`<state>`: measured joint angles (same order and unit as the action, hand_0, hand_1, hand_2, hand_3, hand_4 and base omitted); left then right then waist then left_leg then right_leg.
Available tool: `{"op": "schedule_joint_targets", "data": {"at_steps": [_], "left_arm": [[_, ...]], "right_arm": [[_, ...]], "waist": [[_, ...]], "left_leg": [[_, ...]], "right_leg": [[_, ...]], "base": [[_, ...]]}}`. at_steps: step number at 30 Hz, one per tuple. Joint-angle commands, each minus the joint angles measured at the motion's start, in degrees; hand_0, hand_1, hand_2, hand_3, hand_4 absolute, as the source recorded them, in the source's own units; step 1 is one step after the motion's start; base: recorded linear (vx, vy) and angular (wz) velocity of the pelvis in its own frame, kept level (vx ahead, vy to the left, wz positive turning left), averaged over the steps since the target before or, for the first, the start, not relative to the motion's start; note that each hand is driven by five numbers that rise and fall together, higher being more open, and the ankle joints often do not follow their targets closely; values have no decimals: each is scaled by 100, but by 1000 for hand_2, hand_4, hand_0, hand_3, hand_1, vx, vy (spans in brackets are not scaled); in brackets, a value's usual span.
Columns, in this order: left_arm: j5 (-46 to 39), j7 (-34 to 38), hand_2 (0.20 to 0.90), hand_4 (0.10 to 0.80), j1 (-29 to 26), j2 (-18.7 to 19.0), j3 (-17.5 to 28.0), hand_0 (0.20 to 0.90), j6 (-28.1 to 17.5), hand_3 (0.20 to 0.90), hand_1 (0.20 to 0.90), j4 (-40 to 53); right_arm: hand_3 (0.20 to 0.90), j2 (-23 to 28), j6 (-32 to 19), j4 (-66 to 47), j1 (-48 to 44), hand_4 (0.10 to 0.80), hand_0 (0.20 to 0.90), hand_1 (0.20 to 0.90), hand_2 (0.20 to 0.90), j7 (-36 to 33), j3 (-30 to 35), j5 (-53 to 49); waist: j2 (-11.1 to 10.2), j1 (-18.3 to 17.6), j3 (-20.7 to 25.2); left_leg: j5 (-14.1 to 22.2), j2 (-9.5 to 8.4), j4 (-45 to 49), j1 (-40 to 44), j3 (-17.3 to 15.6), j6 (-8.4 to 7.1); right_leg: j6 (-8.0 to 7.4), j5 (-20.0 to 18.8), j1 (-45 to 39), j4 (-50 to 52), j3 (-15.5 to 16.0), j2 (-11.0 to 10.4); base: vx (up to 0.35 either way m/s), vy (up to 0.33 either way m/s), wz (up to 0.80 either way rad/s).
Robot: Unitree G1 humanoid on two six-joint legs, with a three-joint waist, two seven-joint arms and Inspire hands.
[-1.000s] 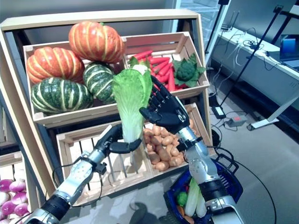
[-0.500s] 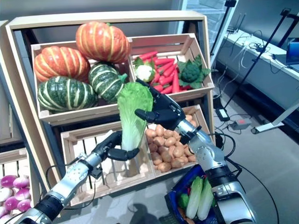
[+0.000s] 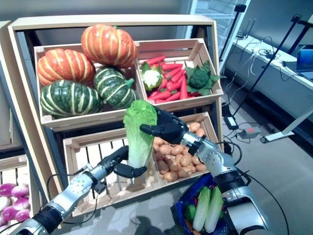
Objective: Put vegetables into the basket
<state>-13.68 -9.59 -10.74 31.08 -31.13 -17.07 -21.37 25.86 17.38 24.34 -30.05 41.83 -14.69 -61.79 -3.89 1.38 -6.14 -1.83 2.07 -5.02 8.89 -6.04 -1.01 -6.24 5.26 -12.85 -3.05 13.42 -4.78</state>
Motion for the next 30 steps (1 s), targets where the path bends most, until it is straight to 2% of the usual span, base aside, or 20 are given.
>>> {"op": "schedule_joint_targets", "data": {"at_steps": [1, 6, 10, 13, 14, 15, 18, 23, 30], "left_arm": [[-56, 105, 300, 400, -1294, -541, -57, 300, -798, 300, 300, 468], [7, 188, 300, 400, -1321, -604, -118, 300, -751, 300, 300, 547], [74, 231, 300, 400, -1332, -634, -178, 300, -674, 300, 300, 579], [93, 239, 300, 400, -1302, -607, -194, 300, -675, 300, 300, 594], [98, 244, 300, 400, -1296, -605, -201, 300, -685, 300, 300, 581], [87, 248, 300, 400, -1293, -598, -203, 300, -698, 300, 300, 562], [67, 305, 300, 400, -1274, -572, -193, 300, -691, 300, 300, 555], [48, 292, 300, 400, -1244, -515, -138, 300, -664, 300, 300, 573], [105, 301, 300, 400, -1222, -492, -128, 300, -713, 300, 300, 548]], "right_arm": [[900, -576, 71, -31, -442, 800, 900, 900, 900, 344, -632, -567], [900, -866, 93, -60, -402, 800, 900, 900, 900, 252, -742, -692], [900, -1124, 307, -152, -424, 800, 900, 900, 900, 153, -788, -958], [900, -1193, 373, -193, -440, 800, 900, 900, 900, 159, -815, -706], [564, -1176, 339, -197, -451, 576, 564, 564, 564, 152, -856, -518], [300, -1130, 237, -183, -484, 400, 300, 300, 300, 138, -906, -235], [300, -874, 58, -215, -622, 400, 300, 300, 300, 133, -1085, 405], [300, -519, -59, -255, -786, 400, 300, 300, 300, 105, -1242, 791], [300, -364, -230, -140, -854, 400, 300, 300, 300, 42, -1257, 856]], "waist": [[54, 54, 393], [83, 61, 393], [96, 81, 390], [102, 90, 385], [99, 91, 386], [94, 92, 389], [77, 79, 402], [29, 77, 411], [9, 73, 405]], "left_leg": [[405, -145, 2, 46, 32, 136], [405, -147, 2, 48, 30, 141], [400, -154, 2, 42, 44, 144], [397, -157, 2, 38, 61, 146], [397, -159, 2, 34, 66, 146], [395, -160, 2, 28, 69, 146], [389, -155, 2, 16, 67, 143], [382, -149, 2, 6, 71, 144], [374, -133, 2, 13, 61, 140]], "right_leg": [[389, -363, 286, 40, 21, 157], [389, -362, 274, 20, 7, 157], [391, -370, 269, 3, 12, 157], [392, -365, 273, 6, 6, 160], [393, -365, 276, 3, 6, 161], [395, -365, 278, 0, 5, 160], [400, -370, 290, -7, -12, 162], [410, -384, 295, -15, -31, 167], [411, -400, 302, -5, -34, 168]], "base": [[0, 0, 0], [0, 0, 0], [10, -1, 4], [9, 2, 5], [7, 4, 5], [6, 5, 4], [0, 0, 0], [0, 0, 0], [0, 0, 0]]}}
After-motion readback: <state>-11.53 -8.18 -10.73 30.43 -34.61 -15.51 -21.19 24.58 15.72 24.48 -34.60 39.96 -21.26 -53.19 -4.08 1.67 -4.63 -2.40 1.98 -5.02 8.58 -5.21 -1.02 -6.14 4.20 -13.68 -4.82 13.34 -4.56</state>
